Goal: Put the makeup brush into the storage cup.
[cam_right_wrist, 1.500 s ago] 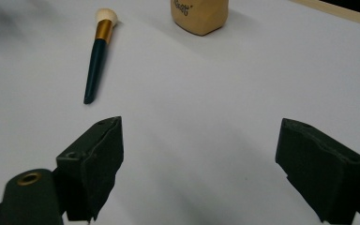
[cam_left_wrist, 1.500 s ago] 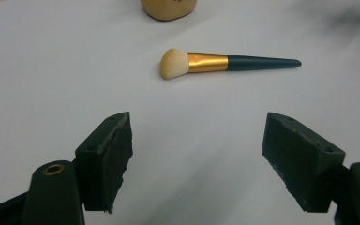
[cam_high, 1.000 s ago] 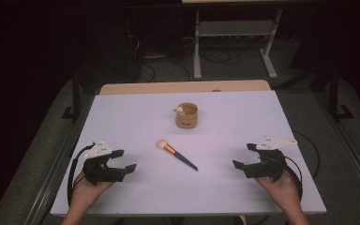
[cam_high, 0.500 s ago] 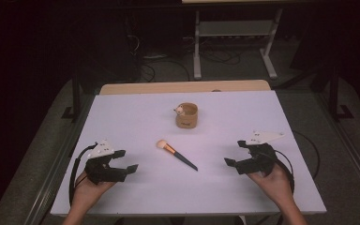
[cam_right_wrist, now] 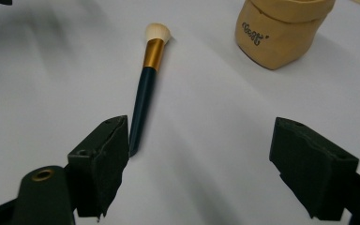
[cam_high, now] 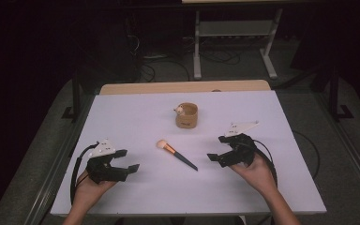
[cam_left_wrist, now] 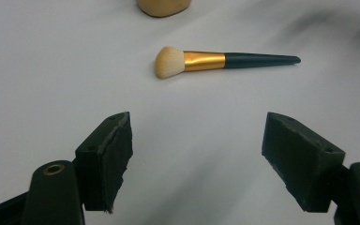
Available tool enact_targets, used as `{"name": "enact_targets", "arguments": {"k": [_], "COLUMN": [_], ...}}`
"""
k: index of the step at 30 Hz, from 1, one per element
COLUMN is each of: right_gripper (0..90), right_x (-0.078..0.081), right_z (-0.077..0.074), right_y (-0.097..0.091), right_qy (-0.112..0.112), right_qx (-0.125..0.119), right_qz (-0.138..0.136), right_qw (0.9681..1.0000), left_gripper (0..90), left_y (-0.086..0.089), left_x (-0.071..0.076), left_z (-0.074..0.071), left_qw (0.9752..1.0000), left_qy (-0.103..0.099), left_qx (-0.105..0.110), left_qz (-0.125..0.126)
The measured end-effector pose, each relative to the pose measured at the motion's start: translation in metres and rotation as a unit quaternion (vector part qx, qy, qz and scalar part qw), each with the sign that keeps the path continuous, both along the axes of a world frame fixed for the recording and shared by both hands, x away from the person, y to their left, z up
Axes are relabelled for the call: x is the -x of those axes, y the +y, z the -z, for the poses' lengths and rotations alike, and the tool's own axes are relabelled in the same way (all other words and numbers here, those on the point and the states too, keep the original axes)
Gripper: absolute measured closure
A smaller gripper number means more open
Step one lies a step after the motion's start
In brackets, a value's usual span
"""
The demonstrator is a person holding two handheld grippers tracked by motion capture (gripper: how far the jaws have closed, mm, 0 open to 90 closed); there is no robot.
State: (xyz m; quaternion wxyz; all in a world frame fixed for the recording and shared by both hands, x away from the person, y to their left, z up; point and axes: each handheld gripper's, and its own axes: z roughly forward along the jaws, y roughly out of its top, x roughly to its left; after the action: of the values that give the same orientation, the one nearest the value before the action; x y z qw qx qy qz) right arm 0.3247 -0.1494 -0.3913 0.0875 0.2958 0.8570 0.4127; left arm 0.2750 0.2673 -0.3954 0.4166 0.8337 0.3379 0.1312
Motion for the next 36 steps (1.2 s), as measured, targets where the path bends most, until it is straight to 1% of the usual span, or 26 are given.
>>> {"name": "enact_targets", "arguments": {"k": [2,3,4,5,6,8,9,10,11,12,13,14,15,17,18,19,20,22,23,24,25,28,30,32,34,36], "right_gripper": [21.1,21.7,22.0,22.0,22.3,23.4,23.4,23.4,23.5,23.8,23.8,23.8,24.1,24.6,24.7,24.7,25.1,26.2,26.6,26.6,26.9,28.9,29.3,30.8,31.3,33.1], "right_x": [-0.005,-0.008,-0.010,-0.010,-0.015,-0.019,-0.019,-0.021,-0.023,-0.027,-0.030,-0.030,-0.033,-0.035,-0.038,-0.038,-0.042,-0.043,-0.046,-0.046,-0.048,-0.051,-0.052,-0.055,-0.055,-0.058], "right_z": [-0.002,-0.002,-0.003,-0.003,-0.005,-0.007,-0.007,-0.008,-0.009,-0.010,-0.011,-0.011,-0.013,-0.013,-0.015,-0.015,-0.016,-0.016,-0.015,-0.015,-0.012,-0.008,-0.007,-0.002,0.000,0.007], "right_y": [0.007,0.010,0.014,0.014,0.023,0.030,0.030,0.034,0.038,0.045,0.048,0.048,0.054,0.057,0.062,0.062,0.067,0.069,0.074,0.074,0.079,0.085,0.087,0.092,0.093,0.097], "right_qy": [0.012,0.008,0.013,0.013,0.014,0.016,0.016,0.015,0.019,0.020,0.019,0.019,0.022,0.022,0.026,0.026,0.023,0.025,0.028,0.028,0.037,0.041,0.043,0.048,0.051,0.061], "right_qx": [0.005,0.008,0.010,0.010,0.018,0.023,0.023,0.028,0.030,0.036,0.040,0.040,0.042,0.041,0.044,0.044,0.051,0.048,0.053,0.053,0.060,0.068,0.068,0.078,0.077,0.079], "right_qz": [-0.002,-0.006,-0.007,-0.007,-0.014,-0.018,-0.018,-0.023,-0.024,-0.029,-0.032,-0.032,-0.036,-0.038,-0.040,-0.040,-0.045,-0.046,-0.048,-0.048,-0.051,-0.055,-0.058,-0.059,-0.061,-0.063], "right_qw": [0.9999,0.9999,0.9998,0.9998,0.9996,0.9994,0.9994,0.9993,0.9991,0.9987,0.9985,0.9985,0.9983,0.9982,0.9979,0.9979,0.9975,0.9975,0.9971,0.9971,0.9962,0.9953,0.9950,0.9941,0.9938,0.9930], "left_gripper": [24.4,24.4,24.4,24.4,24.4,24.4,24.4,24.4,24.5,24.5,24.6,24.6,24.6,24.6,24.6,24.6,24.7,24.7,24.7,24.7,24.8,24.9,24.9,25.1,25.1,25.1], "left_y": [0.000,0.000,-0.001,-0.001,-0.002,-0.002,-0.001,-0.001,-0.001,-0.001,-0.001,-0.001,-0.001,-0.001,-0.001,-0.001,-0.001,-0.001,-0.001,-0.001,-0.002,-0.001,-0.001,0.000,0.000,-0.001], "left_x": [0.000,-0.001,0.000,0.000,0.000,0.000,0.000,-0.001,-0.001,-0.001,-0.001,-0.001,-0.001,-0.001,-0.001,-0.001,-0.001,-0.001,-0.001,-0.001,-0.001,-0.001,-0.001,-0.001,-0.001,-0.001], "left_z": [0.000,0.000,0.000,0.000,0.000,0.000,0.000,-0.001,-0.001,0.000,-0.001,-0.001,-0.001,-0.001,-0.001,-0.001,-0.001,-0.001,-0.001,-0.001,-0.001,-0.002,-0.002,-0.002,-0.002,-0.001], "left_qw": [1.0000,1.0000,1.0000,1.0000,1.0000,1.0000,1.0000,1.0000,1.0000,1.0000,1.0000,1.0000,1.0000,1.0000,1.0000,1.0000,1.0000,1.0000,1.0000,1.0000,1.0000,1.0000,1.0000,1.0000,1.0000,1.0000], "left_qy": [0.000,0.000,0.000,0.000,0.001,0.001,0.000,-0.003,-0.003,-0.003,-0.003,-0.003,-0.004,-0.004,-0.003,-0.003,-0.003,-0.004,-0.003,-0.003,-0.004,-0.007,-0.008,-0.007,-0.007,-0.006], "left_qx": [0.000,0.000,0.001,0.001,0.005,0.005,0.005,0.002,0.002,0.002,0.002,0.002,0.002,0.003,0.004,0.004,0.004,0.003,0.004,0.005,0.005,0.003,0.002,0.003,0.003,0.004], "left_qz": [0.000,0.000,0.000,0.000,-0.003,-0.003,-0.002,0.001,0.000,0.000,0.000,0.000,0.000,0.000,-0.001,-0.001,-0.001,-0.001,-0.001,-0.001,-0.001,0.001,0.002,0.001,0.002,0.000]}}
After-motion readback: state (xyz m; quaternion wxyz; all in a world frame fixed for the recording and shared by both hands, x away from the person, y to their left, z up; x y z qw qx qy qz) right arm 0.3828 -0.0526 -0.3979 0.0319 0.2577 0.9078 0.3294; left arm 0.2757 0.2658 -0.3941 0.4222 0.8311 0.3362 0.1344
